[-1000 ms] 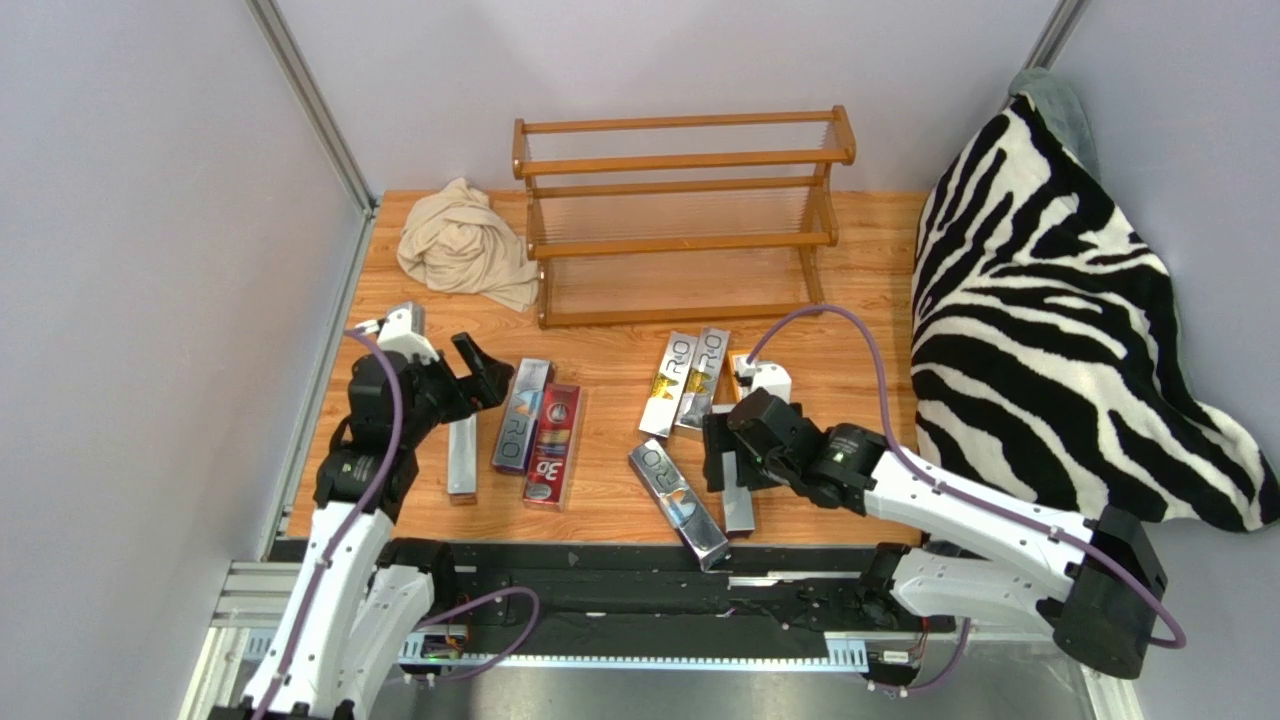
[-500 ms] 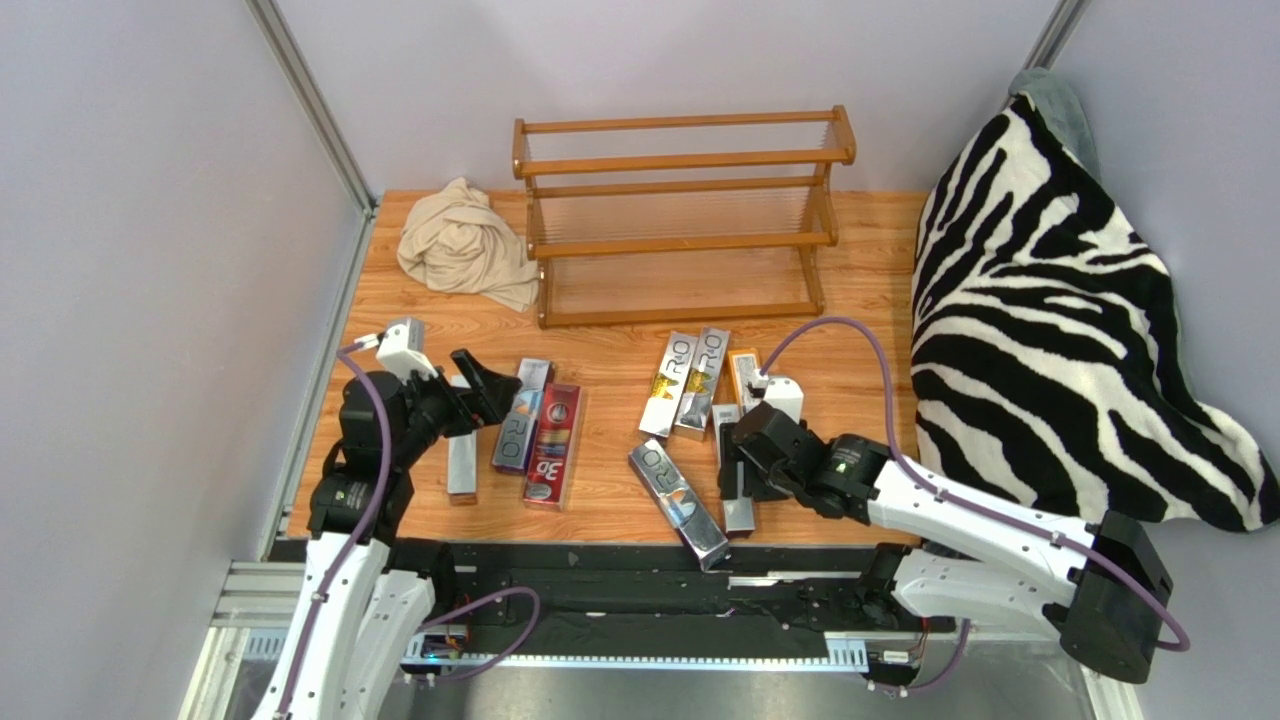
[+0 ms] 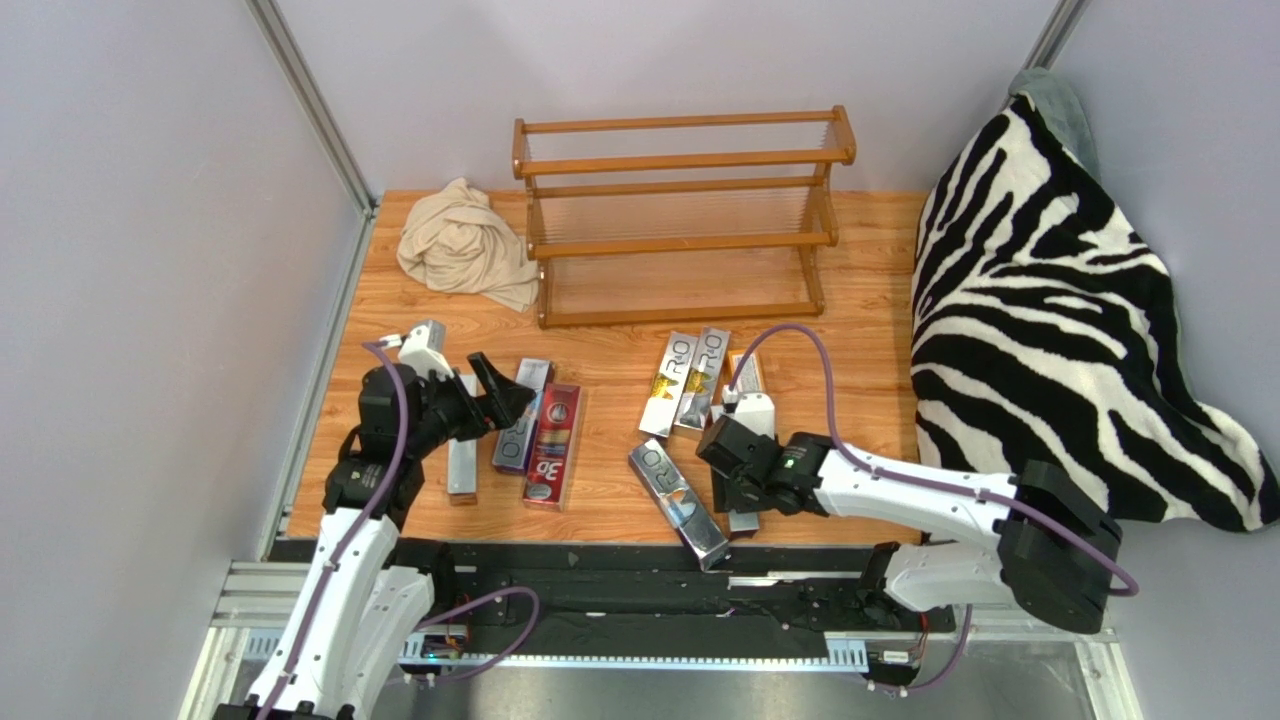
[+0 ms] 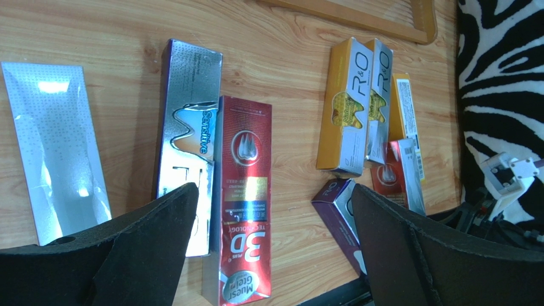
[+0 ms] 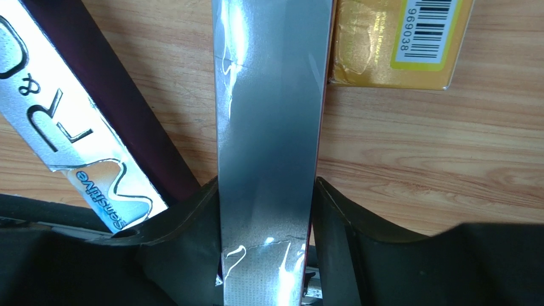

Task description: Place and organize the toothpastes onto the shelf

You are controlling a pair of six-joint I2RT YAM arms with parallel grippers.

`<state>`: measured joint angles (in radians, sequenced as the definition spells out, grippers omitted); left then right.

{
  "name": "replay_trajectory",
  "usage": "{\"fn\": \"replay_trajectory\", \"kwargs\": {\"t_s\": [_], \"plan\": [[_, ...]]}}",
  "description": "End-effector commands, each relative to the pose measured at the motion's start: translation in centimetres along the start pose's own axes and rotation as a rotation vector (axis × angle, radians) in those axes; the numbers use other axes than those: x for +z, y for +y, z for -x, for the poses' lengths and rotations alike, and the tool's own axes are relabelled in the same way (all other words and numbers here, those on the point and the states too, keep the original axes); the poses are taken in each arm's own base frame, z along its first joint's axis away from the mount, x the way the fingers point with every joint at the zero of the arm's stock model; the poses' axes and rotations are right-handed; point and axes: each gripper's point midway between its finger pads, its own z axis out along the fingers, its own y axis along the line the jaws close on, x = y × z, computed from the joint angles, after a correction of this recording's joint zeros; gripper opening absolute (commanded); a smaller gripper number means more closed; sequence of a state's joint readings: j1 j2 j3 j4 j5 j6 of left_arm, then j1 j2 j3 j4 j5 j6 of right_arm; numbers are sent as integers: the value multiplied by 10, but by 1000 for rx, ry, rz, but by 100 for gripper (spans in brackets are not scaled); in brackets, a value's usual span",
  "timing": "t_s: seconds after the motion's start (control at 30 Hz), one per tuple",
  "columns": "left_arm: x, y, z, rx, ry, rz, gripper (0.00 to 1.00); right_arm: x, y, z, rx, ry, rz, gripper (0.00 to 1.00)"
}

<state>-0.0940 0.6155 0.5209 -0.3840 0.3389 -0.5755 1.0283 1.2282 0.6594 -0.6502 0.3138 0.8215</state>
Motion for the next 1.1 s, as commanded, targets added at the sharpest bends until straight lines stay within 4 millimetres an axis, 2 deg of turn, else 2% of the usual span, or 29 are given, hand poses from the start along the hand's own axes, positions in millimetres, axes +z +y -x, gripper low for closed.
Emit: {"fn": "replay_trajectory", "kwargs": {"t_s": [0.0, 0.07, 0.13, 0.2, 0.3, 0.33, 0.6, 0.7, 0.83, 0.97, 1.0, 1.03, 1.07], "plan": [[5, -6, 4, -4, -11, -36, 99, 1, 8, 9, 10, -38, -46, 53], [6, -5, 2, -9, -1, -32, 99, 4, 4, 8, -6, -31, -99, 52], [6, -5, 3, -8, 1, -30, 99, 2, 3, 7, -26, -30, -119, 45], [7, -5, 3, -7, 3, -33, 99, 0, 5, 8, -35, -43, -123, 44], [8, -8, 2, 3, 9, -55, 99, -7, 5, 13, -39, -68, -110, 36], [8, -13, 3, 12, 7, -86, 99, -8, 6, 14, -41, -75, -103, 33], [5, -38, 1, 42, 35, -230, 99, -32, 10, 30, -56, -146, -20, 29], [1, -54, 0, 61, 34, -330, 99, -52, 22, 43, -74, -196, 83, 26], [-7, -75, 3, 89, 5, -465, 99, -89, 45, 64, -86, -276, 260, 26], [-22, -100, 0, 95, -4, -656, 99, -142, 75, 73, -110, -367, 562, 27], [-32, -115, 3, 110, -14, -738, 99, -153, 81, 75, -106, -387, 625, 27], [-36, -119, 3, 113, -16, -763, 99, -167, 96, 75, -111, -401, 733, 27], [-39, -124, 2, 122, -16, -786, 99, -179, 101, 76, -111, -418, 794, 27]]}}
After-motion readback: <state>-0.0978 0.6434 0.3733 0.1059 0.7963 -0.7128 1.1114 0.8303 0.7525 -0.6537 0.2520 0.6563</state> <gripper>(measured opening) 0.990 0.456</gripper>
